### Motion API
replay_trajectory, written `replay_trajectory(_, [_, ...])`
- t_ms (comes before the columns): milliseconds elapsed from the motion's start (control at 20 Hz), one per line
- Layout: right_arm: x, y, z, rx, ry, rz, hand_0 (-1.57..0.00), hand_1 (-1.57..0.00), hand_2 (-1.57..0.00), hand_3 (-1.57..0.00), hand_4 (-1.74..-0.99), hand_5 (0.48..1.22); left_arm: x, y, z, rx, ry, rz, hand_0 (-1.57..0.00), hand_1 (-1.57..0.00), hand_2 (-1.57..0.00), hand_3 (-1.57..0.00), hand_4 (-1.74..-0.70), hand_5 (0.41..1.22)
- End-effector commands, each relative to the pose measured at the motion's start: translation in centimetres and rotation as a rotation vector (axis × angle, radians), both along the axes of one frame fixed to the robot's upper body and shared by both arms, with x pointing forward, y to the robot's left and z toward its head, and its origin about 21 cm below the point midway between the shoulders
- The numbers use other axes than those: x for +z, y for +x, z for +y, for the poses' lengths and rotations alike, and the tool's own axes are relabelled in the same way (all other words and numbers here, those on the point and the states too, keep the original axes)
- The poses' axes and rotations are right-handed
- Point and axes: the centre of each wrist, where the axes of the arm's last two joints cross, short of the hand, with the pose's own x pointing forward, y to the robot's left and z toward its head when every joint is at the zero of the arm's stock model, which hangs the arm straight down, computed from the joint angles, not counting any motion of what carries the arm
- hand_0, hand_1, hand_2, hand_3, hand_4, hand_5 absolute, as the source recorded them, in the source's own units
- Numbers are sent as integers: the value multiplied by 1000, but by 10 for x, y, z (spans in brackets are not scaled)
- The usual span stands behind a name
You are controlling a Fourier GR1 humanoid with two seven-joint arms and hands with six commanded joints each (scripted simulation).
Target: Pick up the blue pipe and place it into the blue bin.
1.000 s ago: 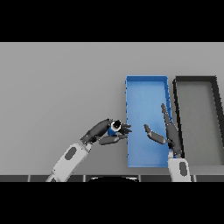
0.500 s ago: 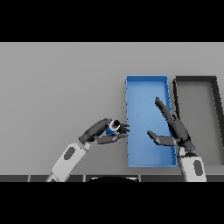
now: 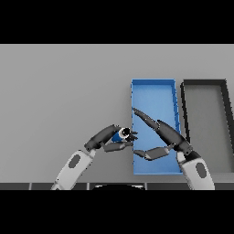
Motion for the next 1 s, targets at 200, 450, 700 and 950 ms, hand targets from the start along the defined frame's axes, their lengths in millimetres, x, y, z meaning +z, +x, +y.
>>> replay_trajectory(200, [8, 14, 26, 126, -38, 31, 1, 1, 1, 1, -1209, 517, 1, 6, 2, -12, -5, 6, -1571, -1571, -1571, -1571, -1473, 1221])
replay_trajectory(450, [11, 32, 53, 207, -76, 54, 1, 1, 1, 1, -1200, 514, -4, 4, 6, -45, -50, 20, -1571, -1571, -1571, -1571, -1468, 1221])
replay_trajectory(700, [14, 44, 78, 273, -105, 74, -166, -241, -249, -143, -1255, 519, -1, 8, 4, -44, -29, 38, -1571, -1571, -1571, -1571, -1515, 1221])
replay_trajectory(950, [14, 47, 87, 306, -81, 66, -1089, -1101, -1103, -896, -1537, 600, -6, 8, 5, -28, -20, 60, -1571, -1571, -1549, -1228, -1667, 1221])
